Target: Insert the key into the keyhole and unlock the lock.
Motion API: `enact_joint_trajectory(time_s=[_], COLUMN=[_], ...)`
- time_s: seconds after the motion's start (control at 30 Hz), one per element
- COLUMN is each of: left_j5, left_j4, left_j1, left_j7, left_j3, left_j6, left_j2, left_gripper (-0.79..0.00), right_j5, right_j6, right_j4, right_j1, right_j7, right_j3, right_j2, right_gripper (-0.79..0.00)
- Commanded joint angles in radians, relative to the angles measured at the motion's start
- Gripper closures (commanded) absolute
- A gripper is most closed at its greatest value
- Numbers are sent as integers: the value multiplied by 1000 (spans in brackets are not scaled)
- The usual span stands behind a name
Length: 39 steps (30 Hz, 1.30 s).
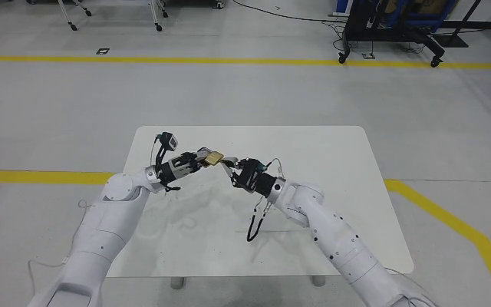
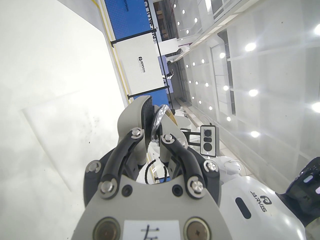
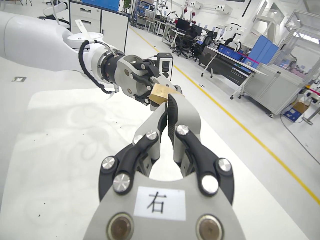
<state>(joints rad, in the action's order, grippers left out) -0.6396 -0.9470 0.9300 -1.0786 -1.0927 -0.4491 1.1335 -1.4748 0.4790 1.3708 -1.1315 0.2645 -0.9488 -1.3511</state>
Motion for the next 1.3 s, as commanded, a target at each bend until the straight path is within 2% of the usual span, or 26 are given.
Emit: enact_joint_trajectory(time_s=[0.0, 0.17, 0.27, 0.3, 0.37, 0.43, 0.5, 0.53, 0.57, 0.6, 0.87, 1.0, 1.17, 1.27], left_j5=[1, 13, 19, 20, 7, -10, -23, -24, -24, -23, 40, 159, 249, 319], left_j4=[-2, -8, -11, -11, -12, -8, -2, 1, 4, 6, 10, -6, -37, -16], left_j1=[3, 9, 11, 10, 9, 7, 3, 0, -1, -3, -12, -41, -81, -117], left_j7=[-2, 3, 5, 3, -6, -18, -31, -35, -37, -38, -11, 36, 84, 102], left_j3=[-6, -16, -17, -18, -20, -25, -31, -33, -34, -35, -1, 82, 208, 282], left_j6=[-4, -17, -14, -11, 3, 18, 31, 34, 36, 38, 80, 157, 257, 325], left_j2=[-1, -1, -1, 0, 1, 1, 1, 1, 1, 1, 11, 30, 71, 96], left_gripper=[0, 0, 0, 0, 0, 0, 0, 0, 0, 0, 0, 0, 0, 0], right_j5=[24, 128, 131, 117, 67, 4, -50, -69, -78, -84, -72, -72, -72, -72], right_j6=[28, 143, 158, 164, 137, 123, 108, 114, 120, 127, 333, 333, 333, 333], right_j4=[-11, -68, -81, -80, -73, -45, -14, 2, 15, 29, 150, 150, 150, 150], right_j1=[4, 28, 38, 41, 40, 33, 21, 14, 6, -2, -93, -93, -93, -93], right_j7=[3, 27, 28, 36, 40, 45, 40, 39, 42, 49, 187, 187, 187, 187], right_j3=[-2, -17, -17, -17, -19, -17, -23, -28, -39, -52, -235, -235, -235, -235], right_j2=[0, 0, 1, 2, 5, 11, 18, 22, 27, 32, 91, 91, 91, 91], right_gripper=[0, 0, 0, -28, -120, -296, -385, -566, -708, -785, -785, -785, -785, -785])
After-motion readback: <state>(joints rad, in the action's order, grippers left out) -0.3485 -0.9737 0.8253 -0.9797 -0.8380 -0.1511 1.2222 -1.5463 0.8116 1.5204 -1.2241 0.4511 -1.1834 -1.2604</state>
